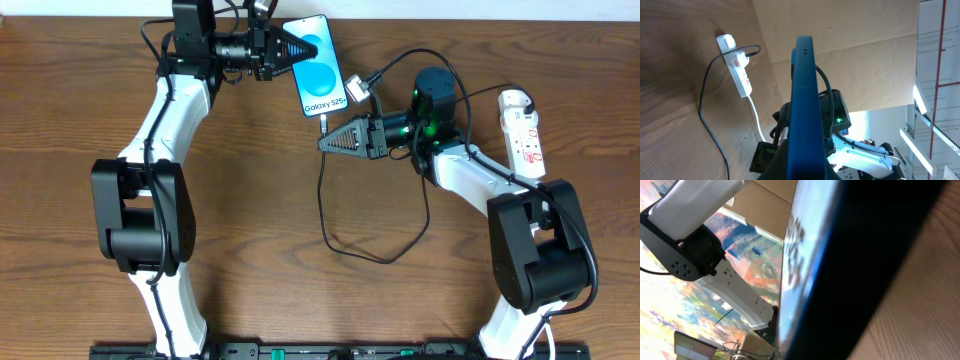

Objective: Plug charger to phone and switch on socket

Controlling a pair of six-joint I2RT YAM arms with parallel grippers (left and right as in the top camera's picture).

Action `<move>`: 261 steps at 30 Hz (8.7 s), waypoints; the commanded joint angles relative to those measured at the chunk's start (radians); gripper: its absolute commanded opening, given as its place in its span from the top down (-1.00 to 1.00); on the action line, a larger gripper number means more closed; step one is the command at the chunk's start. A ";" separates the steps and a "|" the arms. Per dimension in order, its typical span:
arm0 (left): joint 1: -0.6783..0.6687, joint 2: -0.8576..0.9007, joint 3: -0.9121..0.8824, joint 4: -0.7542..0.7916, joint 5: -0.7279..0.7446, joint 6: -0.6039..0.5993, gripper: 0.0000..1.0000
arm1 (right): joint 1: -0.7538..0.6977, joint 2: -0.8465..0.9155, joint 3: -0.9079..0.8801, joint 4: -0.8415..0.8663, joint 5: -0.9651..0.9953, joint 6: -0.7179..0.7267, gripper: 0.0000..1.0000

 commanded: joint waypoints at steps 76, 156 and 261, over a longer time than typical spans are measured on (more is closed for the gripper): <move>0.028 -0.031 0.003 0.005 0.035 0.127 0.85 | -0.019 -0.006 -0.003 -0.532 0.266 -0.266 0.97; 0.116 -0.031 0.003 0.004 0.035 0.127 0.86 | 0.021 -0.011 0.319 -1.280 0.467 -0.778 0.98; 0.066 -0.031 0.003 -0.117 -0.055 0.165 0.86 | 0.019 -0.016 0.319 -0.991 0.306 -0.707 0.98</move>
